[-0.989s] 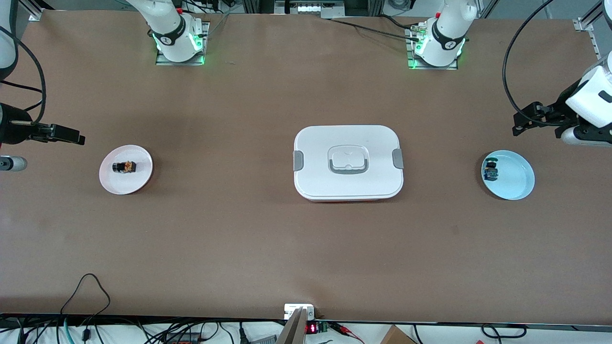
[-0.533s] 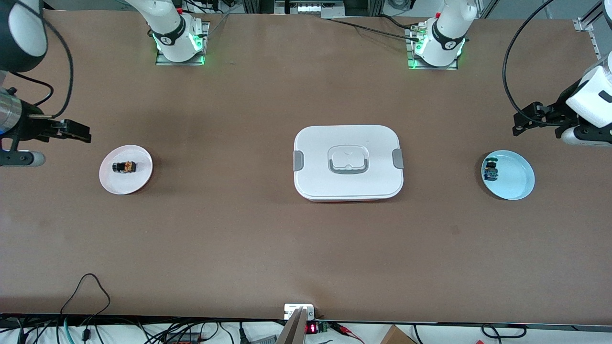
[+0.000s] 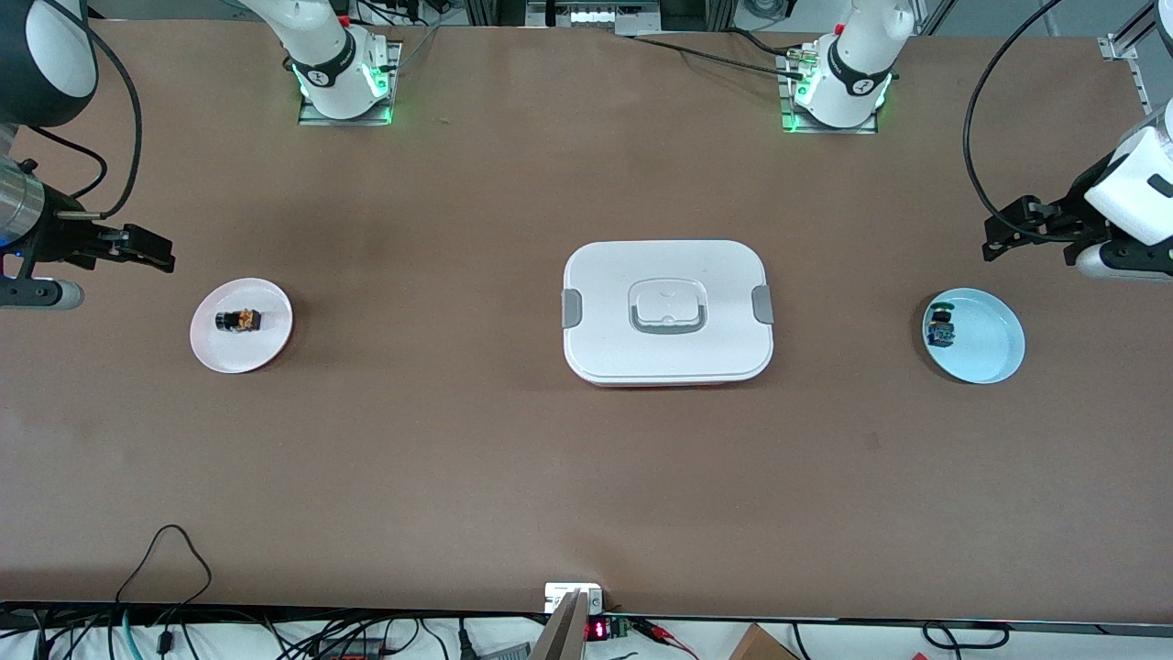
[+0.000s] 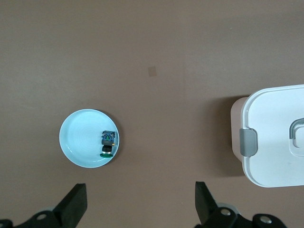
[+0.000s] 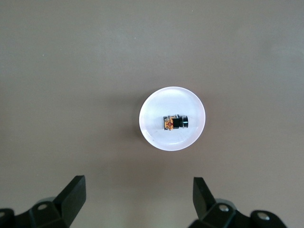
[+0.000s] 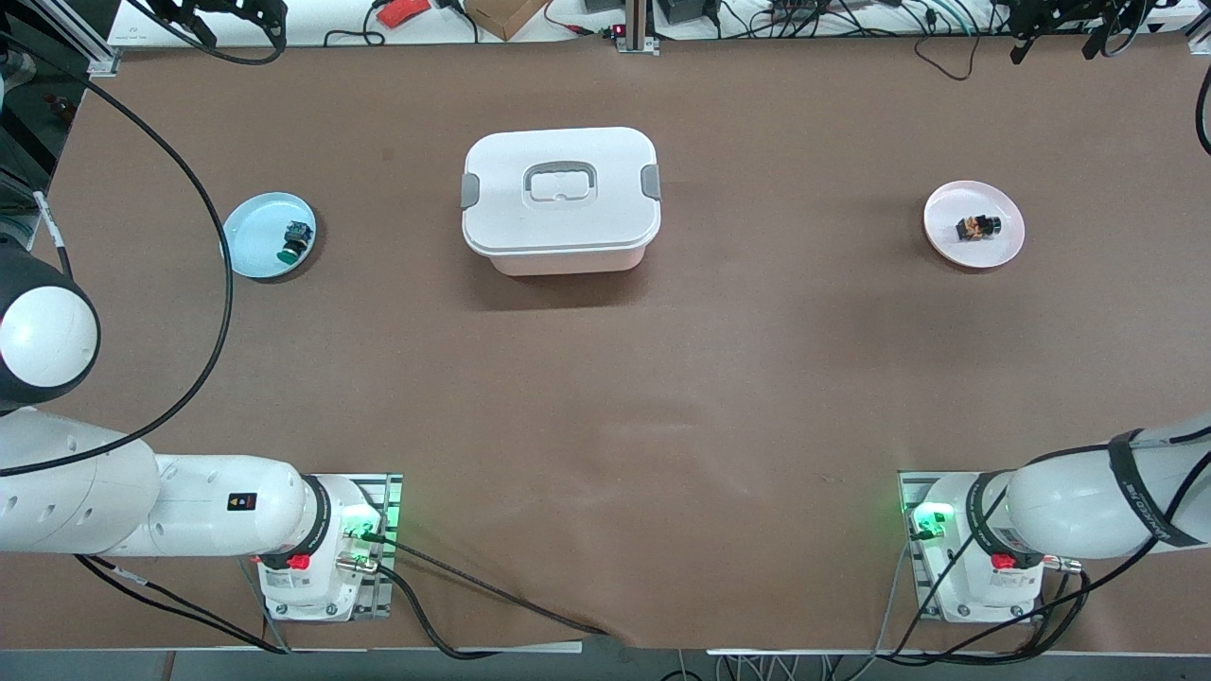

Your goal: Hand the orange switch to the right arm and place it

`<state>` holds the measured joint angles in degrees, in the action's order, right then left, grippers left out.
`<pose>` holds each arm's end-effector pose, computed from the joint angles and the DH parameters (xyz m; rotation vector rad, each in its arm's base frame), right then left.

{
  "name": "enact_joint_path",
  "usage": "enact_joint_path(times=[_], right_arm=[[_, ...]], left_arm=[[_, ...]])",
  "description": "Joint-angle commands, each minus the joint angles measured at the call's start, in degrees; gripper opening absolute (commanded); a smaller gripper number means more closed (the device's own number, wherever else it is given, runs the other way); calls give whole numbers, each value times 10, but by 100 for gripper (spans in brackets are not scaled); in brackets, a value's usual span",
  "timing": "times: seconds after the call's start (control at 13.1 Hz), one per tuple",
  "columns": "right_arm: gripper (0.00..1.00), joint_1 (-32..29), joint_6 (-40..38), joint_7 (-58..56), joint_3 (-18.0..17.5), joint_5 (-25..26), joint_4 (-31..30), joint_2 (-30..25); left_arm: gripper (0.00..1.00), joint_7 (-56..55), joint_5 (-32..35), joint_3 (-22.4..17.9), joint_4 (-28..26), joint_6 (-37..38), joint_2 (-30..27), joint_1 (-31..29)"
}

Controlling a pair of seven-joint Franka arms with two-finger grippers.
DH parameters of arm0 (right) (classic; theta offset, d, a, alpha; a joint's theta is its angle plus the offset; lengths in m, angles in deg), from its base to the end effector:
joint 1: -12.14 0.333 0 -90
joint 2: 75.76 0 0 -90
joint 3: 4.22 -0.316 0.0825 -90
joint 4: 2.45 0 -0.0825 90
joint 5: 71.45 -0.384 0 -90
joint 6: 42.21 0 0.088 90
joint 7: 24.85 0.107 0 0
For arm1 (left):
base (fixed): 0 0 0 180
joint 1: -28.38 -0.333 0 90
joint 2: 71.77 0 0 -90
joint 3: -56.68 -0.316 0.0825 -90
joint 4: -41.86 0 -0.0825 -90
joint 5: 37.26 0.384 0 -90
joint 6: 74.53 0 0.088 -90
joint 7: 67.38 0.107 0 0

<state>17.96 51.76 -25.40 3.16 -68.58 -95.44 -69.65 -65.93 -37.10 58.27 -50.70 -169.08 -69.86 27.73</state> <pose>0.5855 -0.0177 0.5454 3.0766 -0.0182 -0.1383 0.5703 -0.0088 0.5915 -3.1390 0.0658 -0.0022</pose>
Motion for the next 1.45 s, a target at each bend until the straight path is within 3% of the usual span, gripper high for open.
enact_joint_path(times=[0.0, 1.37], right_arm=[[100, -3, 12, -7, -1, -11, -40, -35], [100, -3, -4, -9, -2, -22, 5, -27]], left_arm=[[100, 2, -7, 0, 18, 4, 8, -2], [100, 2, -7, 0, 18, 4, 9, -2]])
